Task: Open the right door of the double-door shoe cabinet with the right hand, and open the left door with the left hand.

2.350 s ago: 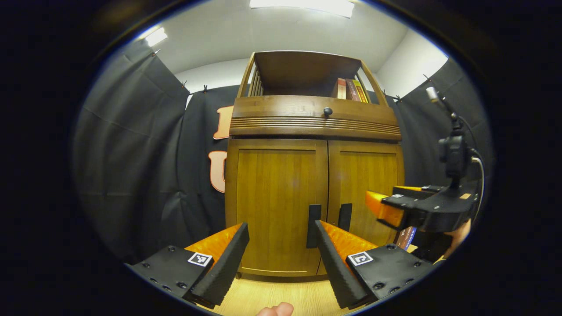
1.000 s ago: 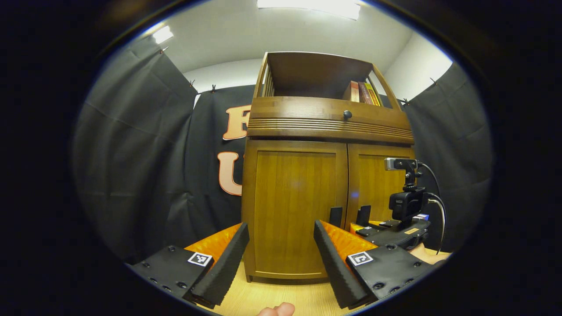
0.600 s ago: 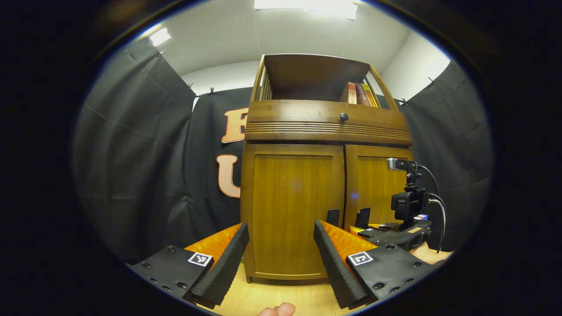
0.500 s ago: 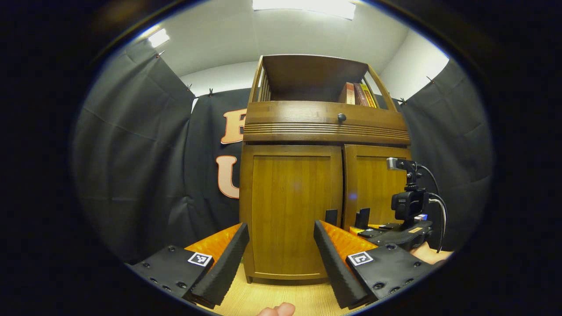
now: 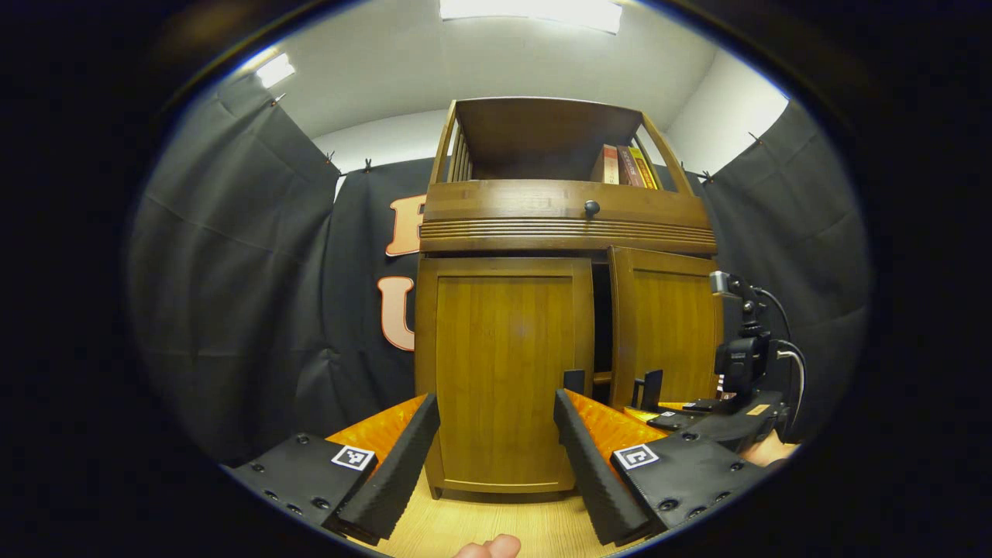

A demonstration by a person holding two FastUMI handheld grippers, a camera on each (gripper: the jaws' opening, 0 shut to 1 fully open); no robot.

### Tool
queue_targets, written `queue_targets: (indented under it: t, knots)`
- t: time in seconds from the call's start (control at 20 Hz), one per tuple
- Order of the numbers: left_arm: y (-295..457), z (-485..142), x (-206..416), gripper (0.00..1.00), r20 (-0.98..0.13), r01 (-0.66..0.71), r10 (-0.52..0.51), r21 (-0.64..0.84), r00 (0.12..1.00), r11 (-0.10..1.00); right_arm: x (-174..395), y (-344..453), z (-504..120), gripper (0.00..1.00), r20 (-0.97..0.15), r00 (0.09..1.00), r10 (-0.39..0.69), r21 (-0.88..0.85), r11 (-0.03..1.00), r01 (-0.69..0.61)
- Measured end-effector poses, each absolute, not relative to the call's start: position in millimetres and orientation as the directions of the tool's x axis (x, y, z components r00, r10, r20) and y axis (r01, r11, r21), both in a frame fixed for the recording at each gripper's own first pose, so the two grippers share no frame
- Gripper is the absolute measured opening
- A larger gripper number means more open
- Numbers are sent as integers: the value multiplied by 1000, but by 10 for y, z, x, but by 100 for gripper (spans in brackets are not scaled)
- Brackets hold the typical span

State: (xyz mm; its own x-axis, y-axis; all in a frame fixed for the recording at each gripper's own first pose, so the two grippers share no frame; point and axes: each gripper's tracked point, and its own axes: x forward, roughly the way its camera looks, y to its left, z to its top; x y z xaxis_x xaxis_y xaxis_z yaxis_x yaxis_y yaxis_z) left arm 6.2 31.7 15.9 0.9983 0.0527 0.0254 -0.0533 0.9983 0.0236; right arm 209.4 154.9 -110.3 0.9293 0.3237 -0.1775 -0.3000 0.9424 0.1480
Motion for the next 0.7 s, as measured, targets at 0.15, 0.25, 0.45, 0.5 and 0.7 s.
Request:
queue_targets:
  t: [0.15, 0.25, 0.45, 0.5, 0.7]
  knots:
    - [287, 154, 64, 96, 24, -52, 51, 31, 998, 998, 1964, 1494, -1089, 29, -174, 926, 335, 150, 939, -311]
    - [256, 133, 73, 99, 21, -48, 47, 32, 999, 998, 1823, 1415, -1102, 29, -179, 920, 349, 142, 934, -327]
    - [187, 113, 91, 98, 13, -34, 34, 29, 999, 999, 1609, 1277, -1091, 30, -191, 910, 367, 150, 928, -342]
    - [165, 96, 85, 98, 11, -29, 29, 29, 1000, 999, 1576, 1251, -1091, 30, -192, 911, 366, 151, 928, -341]
    - [75, 81, 121, 99, 7, -9, 9, 28, 1000, 1000, 1468, 1135, -1077, 29, -201, 916, 347, 146, 935, -323]
